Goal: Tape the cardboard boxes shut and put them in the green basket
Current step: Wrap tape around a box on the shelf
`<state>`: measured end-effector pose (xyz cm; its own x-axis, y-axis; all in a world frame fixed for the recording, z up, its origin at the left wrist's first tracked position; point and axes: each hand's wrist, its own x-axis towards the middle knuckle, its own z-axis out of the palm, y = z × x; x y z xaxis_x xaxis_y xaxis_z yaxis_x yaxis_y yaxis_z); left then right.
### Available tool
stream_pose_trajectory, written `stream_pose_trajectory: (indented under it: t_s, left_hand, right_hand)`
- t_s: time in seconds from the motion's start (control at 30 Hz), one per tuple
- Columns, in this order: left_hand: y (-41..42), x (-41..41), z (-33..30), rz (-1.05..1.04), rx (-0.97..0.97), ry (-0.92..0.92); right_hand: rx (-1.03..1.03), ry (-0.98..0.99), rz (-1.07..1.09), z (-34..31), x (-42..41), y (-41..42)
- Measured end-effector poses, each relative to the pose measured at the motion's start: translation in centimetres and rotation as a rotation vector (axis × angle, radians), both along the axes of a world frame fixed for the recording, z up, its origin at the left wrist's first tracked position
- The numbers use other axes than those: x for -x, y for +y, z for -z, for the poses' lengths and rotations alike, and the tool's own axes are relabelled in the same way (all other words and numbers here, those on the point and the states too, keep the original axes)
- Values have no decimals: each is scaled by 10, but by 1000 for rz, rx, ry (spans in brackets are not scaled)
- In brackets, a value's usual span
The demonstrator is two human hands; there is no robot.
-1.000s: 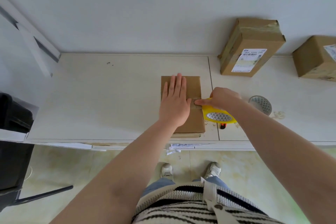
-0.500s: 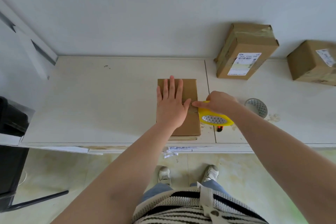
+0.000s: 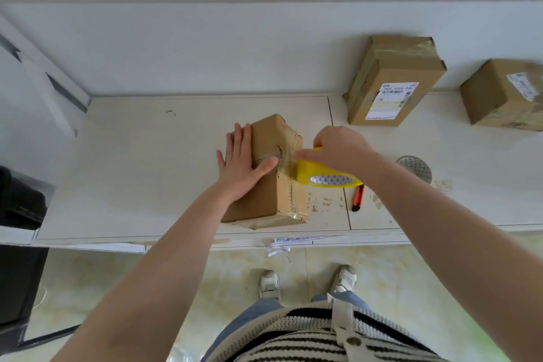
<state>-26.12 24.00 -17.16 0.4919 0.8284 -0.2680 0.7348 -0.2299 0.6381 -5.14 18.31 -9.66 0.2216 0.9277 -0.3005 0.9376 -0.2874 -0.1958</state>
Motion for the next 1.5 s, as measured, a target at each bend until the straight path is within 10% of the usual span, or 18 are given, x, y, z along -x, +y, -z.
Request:
stream_pose_trajectory:
  t_s: [0.27, 0.43, 0.63, 0.87, 1.1, 1.5]
  left_hand:
    - [2, -2, -23, -188, 361, -14]
    - [2, 2, -18, -303, 401, -301]
    - [-6, 5, -9, -380, 734, -785]
    - [-12, 21, -14, -512, 576, -527]
    - [-13, 37, -9, -510, 491, -453]
    - [-11, 39, -28, -487, 668, -491]
  right_hand:
    - [15, -22, 6, -12, 22, 11]
    - [154, 183, -129, -41, 12, 15]
    - [-23, -9, -138, -59, 37, 23]
    - [-58, 366, -134, -65, 49, 30]
    - [-117, -15, -137, -61, 46, 24]
    - [141, 223, 127, 35, -4, 7]
